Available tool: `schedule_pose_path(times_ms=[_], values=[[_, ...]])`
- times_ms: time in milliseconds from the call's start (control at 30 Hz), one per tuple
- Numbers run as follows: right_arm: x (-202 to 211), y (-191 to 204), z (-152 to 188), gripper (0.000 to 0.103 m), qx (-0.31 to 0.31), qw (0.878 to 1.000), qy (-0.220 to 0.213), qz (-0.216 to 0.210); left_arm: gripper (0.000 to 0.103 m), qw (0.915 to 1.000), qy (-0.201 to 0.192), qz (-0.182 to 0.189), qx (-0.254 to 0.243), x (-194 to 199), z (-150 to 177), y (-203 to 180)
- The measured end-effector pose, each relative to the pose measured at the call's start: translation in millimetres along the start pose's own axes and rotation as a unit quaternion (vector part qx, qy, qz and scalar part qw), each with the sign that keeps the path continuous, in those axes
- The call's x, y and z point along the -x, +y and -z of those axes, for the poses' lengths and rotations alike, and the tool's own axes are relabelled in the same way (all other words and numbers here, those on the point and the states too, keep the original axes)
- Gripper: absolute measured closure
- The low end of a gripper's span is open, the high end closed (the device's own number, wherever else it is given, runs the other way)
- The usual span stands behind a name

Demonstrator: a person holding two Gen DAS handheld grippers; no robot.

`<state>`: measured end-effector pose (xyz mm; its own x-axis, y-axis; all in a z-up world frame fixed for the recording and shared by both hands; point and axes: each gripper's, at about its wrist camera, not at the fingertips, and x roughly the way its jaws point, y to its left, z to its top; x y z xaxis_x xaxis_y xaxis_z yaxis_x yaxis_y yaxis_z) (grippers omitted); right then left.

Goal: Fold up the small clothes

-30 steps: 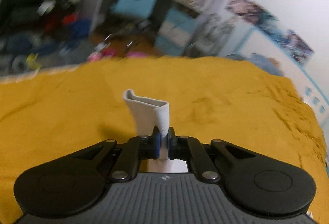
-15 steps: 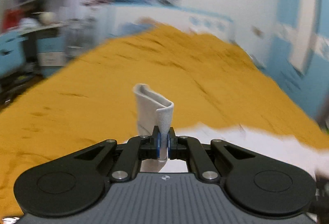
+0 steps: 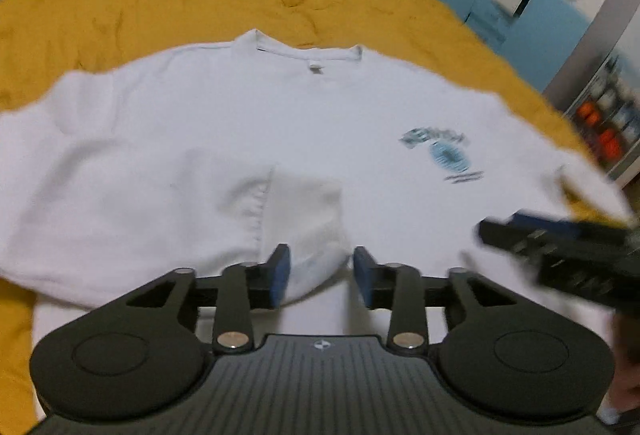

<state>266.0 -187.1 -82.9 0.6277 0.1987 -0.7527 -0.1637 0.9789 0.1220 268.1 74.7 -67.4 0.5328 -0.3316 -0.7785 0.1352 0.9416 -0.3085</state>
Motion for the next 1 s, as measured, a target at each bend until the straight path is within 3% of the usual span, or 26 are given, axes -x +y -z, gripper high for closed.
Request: schedule_pose_path(times_ms=[100,200,400,633,767,1000], values=[[-0.4,3.7,2.0,0.057,-0.001,1.0,0.001,-0.009,0.047,0.9986,-0.011,0.05,0.013,10.4,-1.8,1.4],[2.4,10.3,0.0,0.056,0.002,1.0,-0.003,-0.022,0.044,0.9978,-0.043,0.047,0.016,30.3,-0.2,-2.1],[1.0,26.2,-6.9,0.051,-0.008,0.998,0.004,-0.067,0.044,0.9955,-0.081,-0.045,0.016,67.2,-4.5,16.4],[-10.8,49.9,-18.6,0.052,-0.031,0.992,0.025,-0.118,0.044,0.9839,-0.09,-0.152,0.032,95.9,-10.7,66.3],[-29.6,55.8,-24.1,0.053,-0.054,0.99,0.048,-0.117,0.044,0.9794,-0.086,-0.169,0.069,96.6,-7.4,93.6],[-87.2,57.7,-28.7,0.058,-0.117,0.978,0.126,-0.115,0.044,0.9808,-0.075,-0.147,0.104,83.7,17.3,113.6]])
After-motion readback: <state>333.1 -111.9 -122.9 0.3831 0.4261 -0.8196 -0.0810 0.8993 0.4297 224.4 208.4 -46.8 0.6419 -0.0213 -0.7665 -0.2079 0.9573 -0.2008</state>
